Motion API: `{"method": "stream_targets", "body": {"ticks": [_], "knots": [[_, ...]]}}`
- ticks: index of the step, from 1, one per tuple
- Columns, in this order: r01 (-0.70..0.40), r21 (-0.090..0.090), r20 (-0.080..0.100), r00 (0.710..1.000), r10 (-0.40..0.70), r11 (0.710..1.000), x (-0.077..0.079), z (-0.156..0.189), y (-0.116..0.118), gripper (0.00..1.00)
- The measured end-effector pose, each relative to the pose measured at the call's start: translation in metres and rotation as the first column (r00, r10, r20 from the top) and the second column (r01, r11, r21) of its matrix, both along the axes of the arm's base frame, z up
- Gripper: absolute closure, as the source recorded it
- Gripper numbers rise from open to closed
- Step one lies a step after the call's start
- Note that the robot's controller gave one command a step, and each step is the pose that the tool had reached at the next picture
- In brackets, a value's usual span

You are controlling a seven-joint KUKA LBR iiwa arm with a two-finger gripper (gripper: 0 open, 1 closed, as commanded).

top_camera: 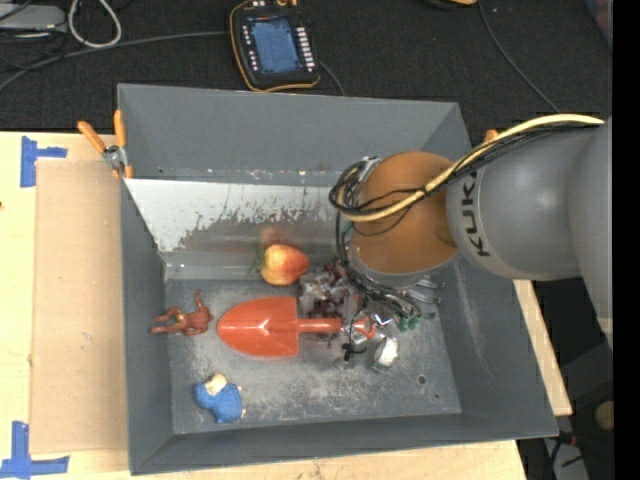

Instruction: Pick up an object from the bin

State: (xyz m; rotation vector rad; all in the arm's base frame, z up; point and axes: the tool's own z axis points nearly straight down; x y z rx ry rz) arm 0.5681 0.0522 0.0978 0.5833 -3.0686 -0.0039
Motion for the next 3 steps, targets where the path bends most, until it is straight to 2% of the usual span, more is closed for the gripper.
{"method": "stream_targets", "body": {"ticks": [1, 2, 3], "knots": [[0.287, 0.005, 0.02, 0.958, -0.287, 0.958, 0.014, -0.028, 0.018, 0.0], [0.05, 0.002, 0.007, 0.999, -0.05, 0.999, -0.011, -0.028, 0.075, 1.0], [0.051, 0.002, 0.007, 0.999, -0.051, 0.999, -0.011, -0.028, 0.075, 1.0]]}}
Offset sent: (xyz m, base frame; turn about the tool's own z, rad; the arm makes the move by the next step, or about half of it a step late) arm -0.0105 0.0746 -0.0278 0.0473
